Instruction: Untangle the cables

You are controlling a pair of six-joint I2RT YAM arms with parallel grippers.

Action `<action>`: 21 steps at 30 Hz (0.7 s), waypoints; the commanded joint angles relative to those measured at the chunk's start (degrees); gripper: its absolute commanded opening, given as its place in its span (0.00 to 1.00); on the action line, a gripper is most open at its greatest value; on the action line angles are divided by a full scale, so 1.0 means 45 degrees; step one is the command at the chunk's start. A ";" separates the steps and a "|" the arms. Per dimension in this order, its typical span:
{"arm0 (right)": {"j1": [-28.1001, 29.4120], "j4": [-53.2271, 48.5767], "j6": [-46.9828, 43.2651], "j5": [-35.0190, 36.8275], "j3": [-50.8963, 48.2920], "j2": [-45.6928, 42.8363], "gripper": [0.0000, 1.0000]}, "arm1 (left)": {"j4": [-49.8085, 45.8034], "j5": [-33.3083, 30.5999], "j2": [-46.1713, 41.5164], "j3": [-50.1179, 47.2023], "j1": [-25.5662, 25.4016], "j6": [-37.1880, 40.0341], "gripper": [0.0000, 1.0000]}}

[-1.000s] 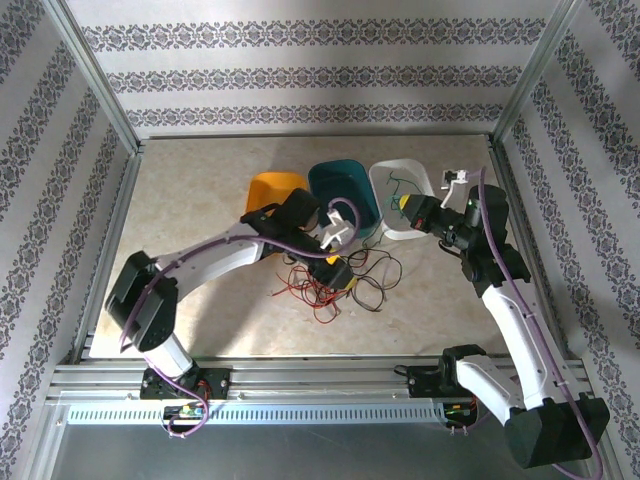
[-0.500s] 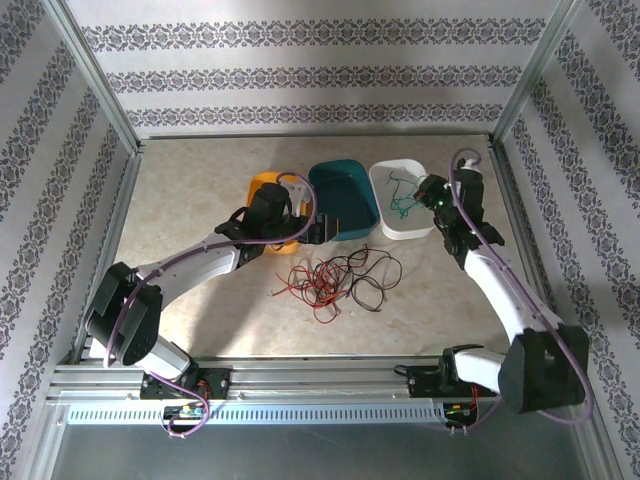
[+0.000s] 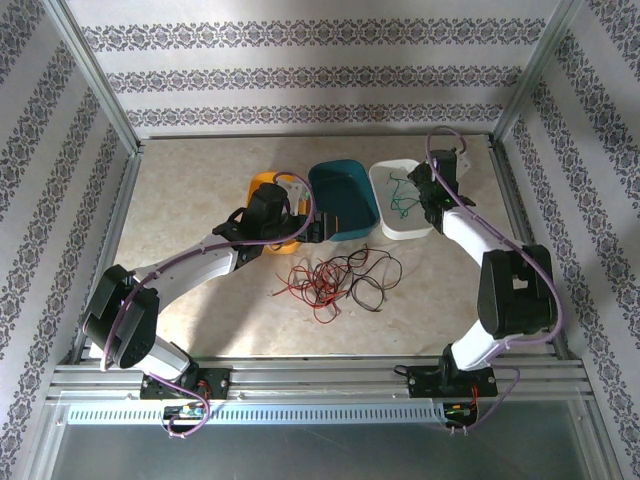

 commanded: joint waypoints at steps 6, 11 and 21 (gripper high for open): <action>0.0244 -0.0060 -0.0251 -0.0088 0.0125 -0.0405 0.57 | 0.0048 -0.0138 -0.0311 0.0240 -0.0081 0.0239 0.96; 0.0356 -0.0412 -0.0999 -0.0360 -0.0809 -0.2108 0.58 | -0.0304 -0.0136 -0.0218 0.0254 -0.0091 0.0551 0.96; 0.2758 -0.4243 -0.4294 -0.2810 -0.3115 -0.6017 0.57 | -0.2147 -0.0877 0.0347 0.0391 -0.0849 0.1849 0.96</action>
